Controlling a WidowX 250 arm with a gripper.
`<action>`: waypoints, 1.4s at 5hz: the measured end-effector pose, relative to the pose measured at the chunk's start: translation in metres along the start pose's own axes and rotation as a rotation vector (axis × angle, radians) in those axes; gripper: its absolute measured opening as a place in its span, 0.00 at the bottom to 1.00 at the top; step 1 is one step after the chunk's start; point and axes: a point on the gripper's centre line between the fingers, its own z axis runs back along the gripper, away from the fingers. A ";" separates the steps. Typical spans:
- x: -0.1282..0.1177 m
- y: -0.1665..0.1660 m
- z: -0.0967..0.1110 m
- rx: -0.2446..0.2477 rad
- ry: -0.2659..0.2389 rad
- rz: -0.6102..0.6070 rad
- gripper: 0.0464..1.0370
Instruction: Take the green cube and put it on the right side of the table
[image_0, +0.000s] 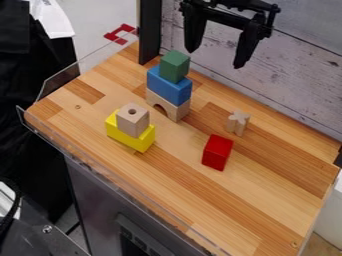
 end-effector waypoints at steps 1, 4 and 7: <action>0.000 0.001 -0.010 0.006 0.035 0.003 0.96; 0.016 0.068 -0.003 -0.010 -0.007 0.131 0.96; 0.010 0.091 -0.026 0.010 0.101 0.110 0.96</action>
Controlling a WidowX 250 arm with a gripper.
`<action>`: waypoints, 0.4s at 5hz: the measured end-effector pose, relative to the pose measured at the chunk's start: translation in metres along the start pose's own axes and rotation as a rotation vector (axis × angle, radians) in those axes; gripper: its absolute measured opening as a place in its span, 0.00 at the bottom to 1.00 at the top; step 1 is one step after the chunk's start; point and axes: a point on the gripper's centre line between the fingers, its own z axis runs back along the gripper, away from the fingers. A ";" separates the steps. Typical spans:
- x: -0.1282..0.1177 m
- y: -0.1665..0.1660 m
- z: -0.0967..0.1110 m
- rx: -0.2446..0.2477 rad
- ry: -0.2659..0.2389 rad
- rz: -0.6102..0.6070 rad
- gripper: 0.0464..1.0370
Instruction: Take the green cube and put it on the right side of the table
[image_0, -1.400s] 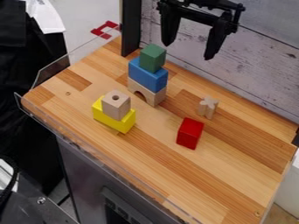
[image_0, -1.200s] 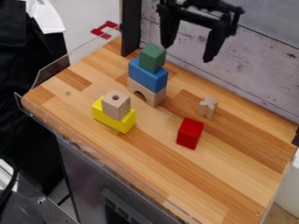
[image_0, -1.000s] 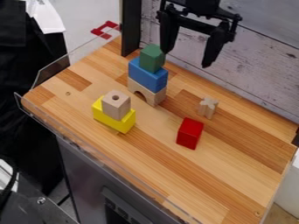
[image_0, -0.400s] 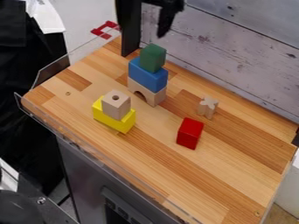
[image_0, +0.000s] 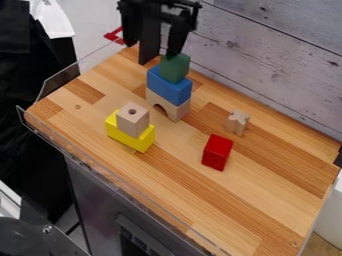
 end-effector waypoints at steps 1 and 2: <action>-0.001 -0.006 -0.001 0.002 0.004 -0.019 0.96; -0.003 -0.018 0.000 0.012 0.011 -0.047 0.96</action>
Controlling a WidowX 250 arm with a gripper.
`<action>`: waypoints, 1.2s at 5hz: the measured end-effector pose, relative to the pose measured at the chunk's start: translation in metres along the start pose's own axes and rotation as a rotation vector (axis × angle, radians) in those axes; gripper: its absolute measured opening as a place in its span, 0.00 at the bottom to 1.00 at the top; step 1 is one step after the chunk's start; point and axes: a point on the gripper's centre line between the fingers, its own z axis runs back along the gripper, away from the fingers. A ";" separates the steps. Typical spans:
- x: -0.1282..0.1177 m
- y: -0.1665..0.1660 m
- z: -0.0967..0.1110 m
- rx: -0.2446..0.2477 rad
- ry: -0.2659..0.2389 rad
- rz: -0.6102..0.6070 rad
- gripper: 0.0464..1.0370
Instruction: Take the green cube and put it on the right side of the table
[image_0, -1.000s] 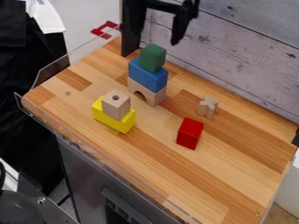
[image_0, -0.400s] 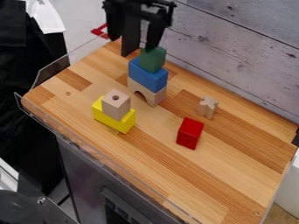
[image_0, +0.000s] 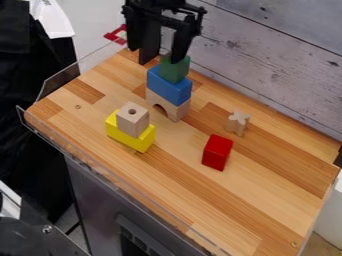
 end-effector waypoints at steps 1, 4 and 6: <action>0.001 -0.007 0.002 -0.001 -0.005 -0.008 0.96; 0.009 0.000 -0.006 -0.021 0.010 0.016 0.96; 0.021 -0.002 -0.027 -0.032 0.066 0.030 0.96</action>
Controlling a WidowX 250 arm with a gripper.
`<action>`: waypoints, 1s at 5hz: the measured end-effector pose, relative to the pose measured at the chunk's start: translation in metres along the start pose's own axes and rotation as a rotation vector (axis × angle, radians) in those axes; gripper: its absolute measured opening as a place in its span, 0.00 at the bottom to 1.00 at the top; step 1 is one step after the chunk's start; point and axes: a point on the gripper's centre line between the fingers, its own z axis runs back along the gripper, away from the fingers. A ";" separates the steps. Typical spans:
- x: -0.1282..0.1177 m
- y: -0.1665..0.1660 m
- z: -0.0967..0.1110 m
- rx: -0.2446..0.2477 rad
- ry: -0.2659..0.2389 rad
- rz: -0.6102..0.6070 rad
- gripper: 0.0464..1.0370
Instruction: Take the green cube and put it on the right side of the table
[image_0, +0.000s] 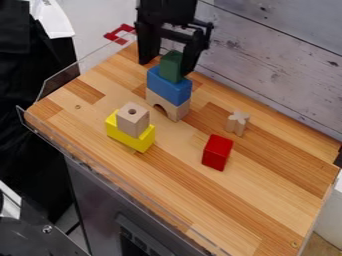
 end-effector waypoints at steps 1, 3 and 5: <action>0.007 -0.004 0.000 -0.002 -0.001 0.010 0.93; 0.009 -0.006 0.000 -0.011 -0.008 0.034 0.52; -0.016 -0.014 0.022 0.026 -0.077 0.044 0.52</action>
